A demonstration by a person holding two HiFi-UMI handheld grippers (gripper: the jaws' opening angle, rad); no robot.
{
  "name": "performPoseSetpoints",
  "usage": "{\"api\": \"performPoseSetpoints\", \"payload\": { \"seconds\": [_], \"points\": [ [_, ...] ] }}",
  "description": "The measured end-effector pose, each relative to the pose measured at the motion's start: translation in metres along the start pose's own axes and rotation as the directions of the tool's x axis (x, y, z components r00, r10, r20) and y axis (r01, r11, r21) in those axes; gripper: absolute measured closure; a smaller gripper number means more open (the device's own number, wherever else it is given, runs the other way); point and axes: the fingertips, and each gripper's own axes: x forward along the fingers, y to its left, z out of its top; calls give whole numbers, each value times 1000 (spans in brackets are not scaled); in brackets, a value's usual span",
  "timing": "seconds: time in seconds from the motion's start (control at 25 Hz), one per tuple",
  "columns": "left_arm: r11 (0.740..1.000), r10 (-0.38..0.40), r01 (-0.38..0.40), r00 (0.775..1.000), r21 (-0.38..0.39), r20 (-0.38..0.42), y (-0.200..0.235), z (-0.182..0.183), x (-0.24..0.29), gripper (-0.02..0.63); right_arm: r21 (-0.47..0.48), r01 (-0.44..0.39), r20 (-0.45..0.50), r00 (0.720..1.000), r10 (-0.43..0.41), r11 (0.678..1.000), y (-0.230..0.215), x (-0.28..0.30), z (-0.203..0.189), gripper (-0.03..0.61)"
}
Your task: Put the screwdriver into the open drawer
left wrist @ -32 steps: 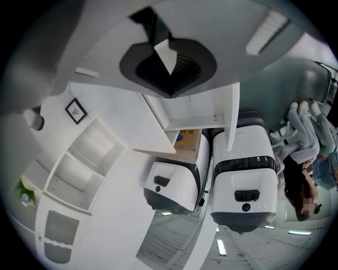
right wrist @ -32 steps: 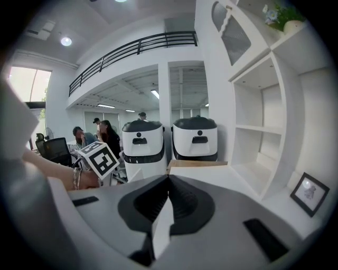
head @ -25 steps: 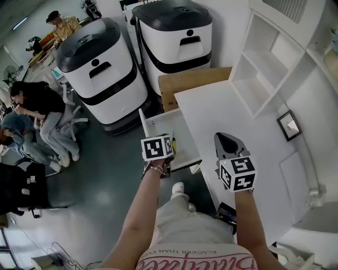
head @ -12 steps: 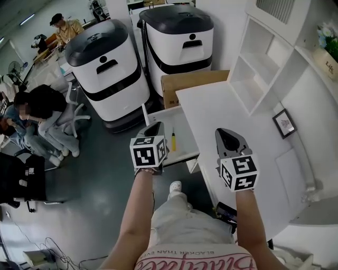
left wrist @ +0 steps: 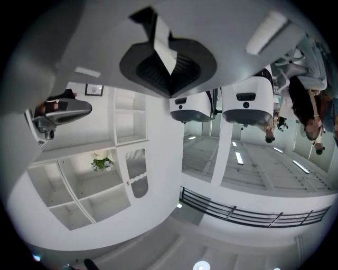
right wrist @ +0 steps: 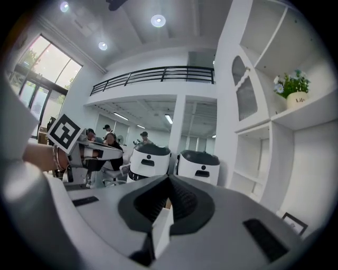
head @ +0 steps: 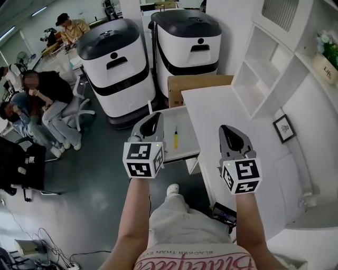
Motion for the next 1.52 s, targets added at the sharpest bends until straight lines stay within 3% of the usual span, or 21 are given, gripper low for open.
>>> {"api": "performPoseSetpoints", "payload": {
  "seconds": [0.2, 0.52, 0.88, 1.52],
  "points": [
    [998, 9, -17, 993, 63, 117, 0, 32, -21, 604, -40, 9, 50, 999, -7, 999, 0, -5, 18, 572],
    [992, -4, -24, 978, 127, 208, -1, 73, -40, 603, -26, 35, 136, 990, -31, 999, 1, -17, 55, 572],
    [989, -19, -13, 976, 149, 216, 14, 82, -51, 603, -30, 89, 164, 983, -83, 996, 8, -23, 76, 572],
    [989, -22, -13, 973, 150, 231, 33, 92, -73, 604, -32, 104, 175, 980, -97, 994, 29, -27, 90, 572]
  ]
}}
